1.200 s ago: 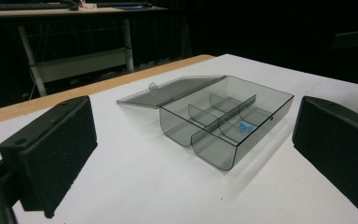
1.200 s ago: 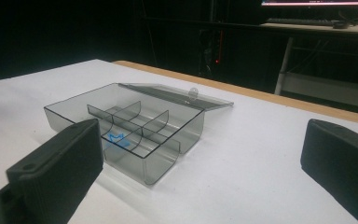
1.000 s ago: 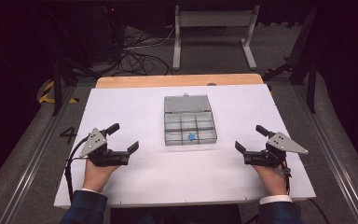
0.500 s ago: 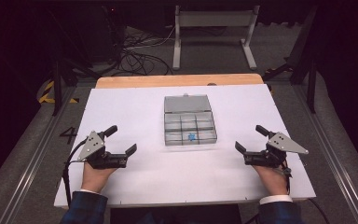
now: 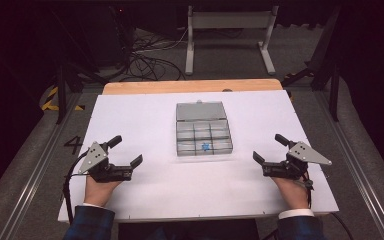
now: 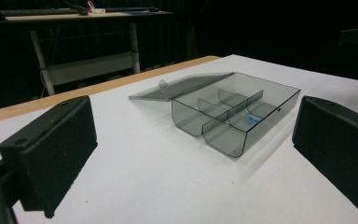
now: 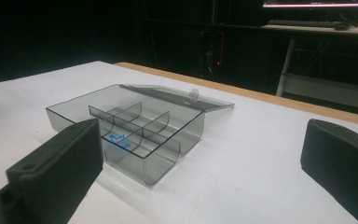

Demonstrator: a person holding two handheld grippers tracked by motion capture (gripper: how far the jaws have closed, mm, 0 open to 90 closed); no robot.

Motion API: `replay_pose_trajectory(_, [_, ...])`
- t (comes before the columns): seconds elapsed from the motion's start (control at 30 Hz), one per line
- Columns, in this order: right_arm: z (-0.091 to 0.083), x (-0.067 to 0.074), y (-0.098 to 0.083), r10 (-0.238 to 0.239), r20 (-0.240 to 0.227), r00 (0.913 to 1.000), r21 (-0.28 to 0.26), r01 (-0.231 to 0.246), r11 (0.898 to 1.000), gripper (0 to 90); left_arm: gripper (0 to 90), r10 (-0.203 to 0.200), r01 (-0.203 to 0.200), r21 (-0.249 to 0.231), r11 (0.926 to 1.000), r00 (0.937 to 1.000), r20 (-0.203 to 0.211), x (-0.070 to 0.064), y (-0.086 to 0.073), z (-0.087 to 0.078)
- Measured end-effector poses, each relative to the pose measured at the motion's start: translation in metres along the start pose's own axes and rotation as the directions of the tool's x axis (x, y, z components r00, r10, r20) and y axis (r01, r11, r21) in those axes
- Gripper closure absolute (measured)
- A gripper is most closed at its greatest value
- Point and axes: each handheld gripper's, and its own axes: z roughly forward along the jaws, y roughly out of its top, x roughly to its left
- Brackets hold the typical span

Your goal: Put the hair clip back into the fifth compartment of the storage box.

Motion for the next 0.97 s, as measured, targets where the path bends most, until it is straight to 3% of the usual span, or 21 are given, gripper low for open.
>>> replay_pose_trajectory(0.97, [0.0004,-0.0016,-0.0004,-0.003,0.014,0.9999,0.017,0.003,1.0,0.0,0.2,-0.01,0.01,0.003,0.9999,0.9999,-0.001,0.0031,-0.0023,-0.0011])
